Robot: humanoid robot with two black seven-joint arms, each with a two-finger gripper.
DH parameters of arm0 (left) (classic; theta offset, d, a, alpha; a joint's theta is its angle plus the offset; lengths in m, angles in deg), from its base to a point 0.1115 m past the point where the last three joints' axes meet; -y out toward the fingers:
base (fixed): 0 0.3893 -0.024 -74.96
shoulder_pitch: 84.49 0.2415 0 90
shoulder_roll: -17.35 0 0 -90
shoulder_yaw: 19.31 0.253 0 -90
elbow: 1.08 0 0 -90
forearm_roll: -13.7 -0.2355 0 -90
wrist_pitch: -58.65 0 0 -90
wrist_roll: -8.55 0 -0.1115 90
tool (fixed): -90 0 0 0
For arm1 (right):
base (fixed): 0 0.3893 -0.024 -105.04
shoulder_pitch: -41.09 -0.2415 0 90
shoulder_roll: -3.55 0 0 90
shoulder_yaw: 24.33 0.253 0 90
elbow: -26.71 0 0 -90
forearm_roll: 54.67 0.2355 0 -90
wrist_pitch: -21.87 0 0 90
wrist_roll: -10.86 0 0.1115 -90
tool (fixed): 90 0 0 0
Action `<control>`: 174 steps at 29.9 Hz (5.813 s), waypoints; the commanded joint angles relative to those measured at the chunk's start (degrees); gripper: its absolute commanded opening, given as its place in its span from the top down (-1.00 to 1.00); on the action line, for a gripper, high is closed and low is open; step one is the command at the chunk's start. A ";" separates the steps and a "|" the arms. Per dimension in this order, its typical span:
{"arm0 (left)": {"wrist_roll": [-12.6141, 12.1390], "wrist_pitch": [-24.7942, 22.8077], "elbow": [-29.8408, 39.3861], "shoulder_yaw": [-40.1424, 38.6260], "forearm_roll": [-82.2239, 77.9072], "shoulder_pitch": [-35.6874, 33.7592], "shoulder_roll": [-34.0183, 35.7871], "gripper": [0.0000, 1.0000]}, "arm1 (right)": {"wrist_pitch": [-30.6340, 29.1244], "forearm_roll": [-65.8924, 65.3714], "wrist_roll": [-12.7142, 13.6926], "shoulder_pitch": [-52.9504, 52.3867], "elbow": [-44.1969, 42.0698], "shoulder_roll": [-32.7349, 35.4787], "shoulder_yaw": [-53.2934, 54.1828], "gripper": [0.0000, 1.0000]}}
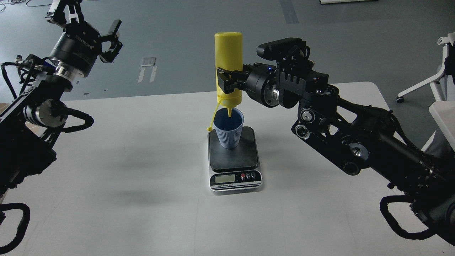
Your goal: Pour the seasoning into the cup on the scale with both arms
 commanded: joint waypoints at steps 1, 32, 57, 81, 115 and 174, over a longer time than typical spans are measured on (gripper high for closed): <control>-0.01 0.00 0.01 0.00 0.00 0.00 0.00 -0.95 | 0.00 0.04 0.00 0.02 0.30 -0.18 0.21 1.00; -0.28 0.00 0.09 0.18 0.00 -0.53 -0.18 -0.95 | 0.26 58.29 2.64 7.84 0.83 7.28 35.89 1.00; -0.45 0.00 0.09 0.97 -0.26 -0.70 -0.70 -0.95 | 6.06 121.33 2.72 37.54 -6.99 -3.09 50.40 0.92; -0.45 0.00 0.09 1.06 -0.26 -0.53 -0.71 -0.95 | 5.01 125.46 2.64 45.98 -7.70 -3.09 49.08 0.53; -0.45 0.00 0.09 1.06 -0.26 -0.79 -0.18 -0.95 | 5.36 125.37 2.64 45.98 -11.12 -3.09 48.64 -0.86; -0.45 0.00 0.18 1.15 -0.26 -0.61 0.17 -0.95 | -5.94 127.48 2.72 74.99 13.30 -2.56 53.21 -0.99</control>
